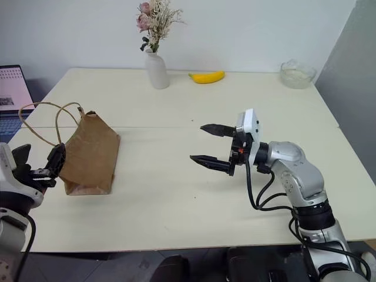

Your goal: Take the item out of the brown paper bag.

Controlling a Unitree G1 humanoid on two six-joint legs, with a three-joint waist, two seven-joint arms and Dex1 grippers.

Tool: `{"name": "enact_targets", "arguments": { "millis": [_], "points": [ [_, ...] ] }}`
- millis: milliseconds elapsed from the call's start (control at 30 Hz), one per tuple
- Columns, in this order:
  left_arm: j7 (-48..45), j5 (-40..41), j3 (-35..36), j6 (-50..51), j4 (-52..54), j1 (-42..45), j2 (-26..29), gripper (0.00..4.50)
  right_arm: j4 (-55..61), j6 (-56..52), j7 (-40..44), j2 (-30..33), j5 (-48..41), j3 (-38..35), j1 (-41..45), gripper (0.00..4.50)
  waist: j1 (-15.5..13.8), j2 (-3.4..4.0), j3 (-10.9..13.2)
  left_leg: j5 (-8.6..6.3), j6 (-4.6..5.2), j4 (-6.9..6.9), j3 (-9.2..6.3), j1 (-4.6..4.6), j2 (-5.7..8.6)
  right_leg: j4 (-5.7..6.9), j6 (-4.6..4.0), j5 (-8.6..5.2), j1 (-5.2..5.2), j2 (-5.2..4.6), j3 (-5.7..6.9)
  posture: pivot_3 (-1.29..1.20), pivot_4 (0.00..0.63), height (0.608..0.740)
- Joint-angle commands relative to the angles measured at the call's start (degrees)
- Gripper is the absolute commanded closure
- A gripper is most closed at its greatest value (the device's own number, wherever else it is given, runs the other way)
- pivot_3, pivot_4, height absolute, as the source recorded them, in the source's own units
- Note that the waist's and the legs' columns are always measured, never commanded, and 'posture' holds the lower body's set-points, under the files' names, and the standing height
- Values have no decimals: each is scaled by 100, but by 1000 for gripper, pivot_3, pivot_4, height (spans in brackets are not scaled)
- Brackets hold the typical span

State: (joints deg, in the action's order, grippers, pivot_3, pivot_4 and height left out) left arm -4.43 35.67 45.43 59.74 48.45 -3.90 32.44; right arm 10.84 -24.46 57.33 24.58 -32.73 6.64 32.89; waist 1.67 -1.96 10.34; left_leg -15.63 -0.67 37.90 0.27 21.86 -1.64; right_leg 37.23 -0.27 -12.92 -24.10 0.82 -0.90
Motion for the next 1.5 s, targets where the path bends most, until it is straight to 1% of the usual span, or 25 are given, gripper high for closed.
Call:
{"name": "enact_targets", "arguments": {
  "millis": [33, 133, 233, 533, 700, 967, 1167, 1333, 1433, 1500],
  "points": [
    [-167, 113, 267, 312, -334, 88, 366, 1206, 198, 36, 87, 3, -49, -14, 115, 0, -1, 0, 0, 0, 0, 0, -1, 1, -1, 0, -1, 0, 0, 0, 1, 0, 150, 740],
    [-182, 57, 356, 322, -691, 339, 622, 1206, 222, 32, 113, 51, -37, -22, 103, 0, -5, 0, 0, 0, -1, 1, -2, 1, -1, 1, -2, 0, 0, -3, 2, 0, 150, 740],
    [-174, -12, 263, 272, -958, 580, 766, 1206, 246, 48, 107, 72, -11, -16, 78, 0, -12, 0, 0, 0, -1, 2, -3, 1, 1, 1, -3, 0, 1, -6, 3, 0, 150, 740],
    [-942, -52, -260, -35, -1896, 1061, 1449, 1206, 513, -6, 71, 44, -70, 41, 97, 0, -9, 1, 1, 0, -2, -2, 1, 3, 0, 0, -3, 0, -4, -9, 2, 0, 150, 740],
    [-1198, -223, -378, -386, -2386, 1216, 1623, 1206, 600, -56, 50, 55, -113, 60, 86, 0, -10, 2, 1, 0, -3, -3, 2, 4, 0, -1, -4, 0, -5, -11, 2, 0, 150, 740],
    [-1565, -403, -712, -812, -2870, 1389, 1722, 1206, 728, -178, 53, 18, -195, 44, 181, 0, -10, 2, 2, 0, -3, -3, 3, 5, 0, -1, -4, 0, -5, -14, 2, 0, 150, 740],
    [-1748, -556, -1012, -1072, -3345, 1836, 1849, 1206, 760, -216, 64, 16, -202, 55, 216, 0, -10, 2, 2, 0, -3, -2, 3, 5, 0, 0, -4, 1, -6, -14, 3, 0, 150, 740],
    [-1891, -674, -1088, -1224, -3698, 2119, 2000, 1206, 771, -237, 58, 24, -196, 51, 212, 0, -10, 2, 2, -1, -3, -3, 4, 7, -1, -2, -4, 1, -7, -14, 2, 0, 150, 740],
    [-2009, -721, -1182, -1299, -3897, 2295, 2118, 1830, 814, -256, 51, 16, -217, 54, 219, 0, -10, 2, 2, -1, -3, -3, 4, 8, -1, -2, -4, 1, -8, -14, 4, 0, 150, 740],
    [-2132, -729, -1266, -1332, -4062, 2452, 2205, 2441, 854, -276, 47, 1, -250, 50, 246, 0, -12, 2, 2, -1, -3, -3, 3, 8, -1, -1, -4, 1, -8, -14, 4, 0, 150, 740]
  ]
}}
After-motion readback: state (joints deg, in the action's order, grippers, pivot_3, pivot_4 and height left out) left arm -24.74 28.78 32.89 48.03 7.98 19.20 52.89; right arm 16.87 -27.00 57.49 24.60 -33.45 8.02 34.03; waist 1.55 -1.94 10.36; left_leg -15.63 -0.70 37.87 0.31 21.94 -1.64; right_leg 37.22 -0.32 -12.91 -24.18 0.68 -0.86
